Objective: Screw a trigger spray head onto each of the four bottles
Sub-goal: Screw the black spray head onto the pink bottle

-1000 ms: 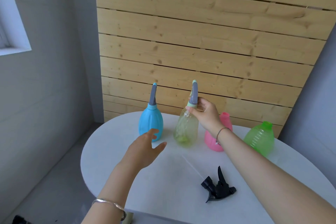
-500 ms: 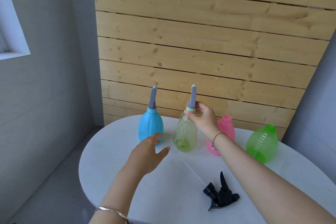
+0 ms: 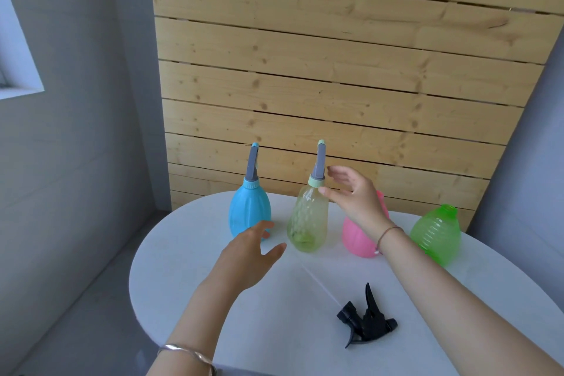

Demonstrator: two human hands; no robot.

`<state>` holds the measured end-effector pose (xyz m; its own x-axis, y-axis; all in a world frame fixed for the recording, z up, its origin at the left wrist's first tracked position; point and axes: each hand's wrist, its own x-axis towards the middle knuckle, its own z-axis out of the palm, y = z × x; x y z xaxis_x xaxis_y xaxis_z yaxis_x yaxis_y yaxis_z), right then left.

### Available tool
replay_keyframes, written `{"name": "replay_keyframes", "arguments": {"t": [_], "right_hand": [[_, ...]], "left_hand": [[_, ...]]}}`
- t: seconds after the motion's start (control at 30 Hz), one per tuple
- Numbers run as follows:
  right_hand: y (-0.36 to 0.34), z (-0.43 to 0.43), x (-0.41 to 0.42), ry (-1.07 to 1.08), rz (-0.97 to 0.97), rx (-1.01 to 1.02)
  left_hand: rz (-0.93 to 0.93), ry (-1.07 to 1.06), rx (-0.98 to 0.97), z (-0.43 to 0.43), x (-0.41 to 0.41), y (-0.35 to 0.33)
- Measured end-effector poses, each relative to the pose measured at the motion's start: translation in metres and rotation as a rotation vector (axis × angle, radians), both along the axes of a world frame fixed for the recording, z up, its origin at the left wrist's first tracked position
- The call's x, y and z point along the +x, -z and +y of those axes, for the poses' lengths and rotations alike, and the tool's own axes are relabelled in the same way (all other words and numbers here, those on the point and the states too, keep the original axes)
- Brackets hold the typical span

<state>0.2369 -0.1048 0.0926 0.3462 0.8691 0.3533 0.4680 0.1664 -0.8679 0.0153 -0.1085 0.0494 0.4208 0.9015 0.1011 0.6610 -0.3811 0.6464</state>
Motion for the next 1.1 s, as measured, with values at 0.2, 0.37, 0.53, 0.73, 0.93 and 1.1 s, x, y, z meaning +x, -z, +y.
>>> {"name": "replay_keyframes", "arguments": {"t": [0.2,0.37,0.53,0.73,0.93,1.1], "right_hand": [[-0.004,-0.020,0.035,0.146,-0.042,0.058],[0.016,-0.024,0.055,0.226,0.009,-0.068],[0.020,-0.034,0.060,0.262,-0.016,0.002],[0.007,-0.057,0.057,0.278,-0.029,0.102],[-0.021,-0.100,0.044,0.217,0.191,0.308],[-0.016,-0.129,0.024,0.152,0.353,0.248]], "left_hand": [[-0.177,0.049,-0.054,-0.006,0.015,-0.007],[-0.180,0.089,-0.059,-0.014,0.026,-0.007],[-0.154,0.121,-0.054,-0.017,0.032,-0.005],[-0.135,0.180,-0.010,-0.024,0.041,0.000],[-0.335,0.224,-0.006,-0.035,0.050,0.004],[-0.372,0.287,0.015,-0.050,0.054,0.007]]}}
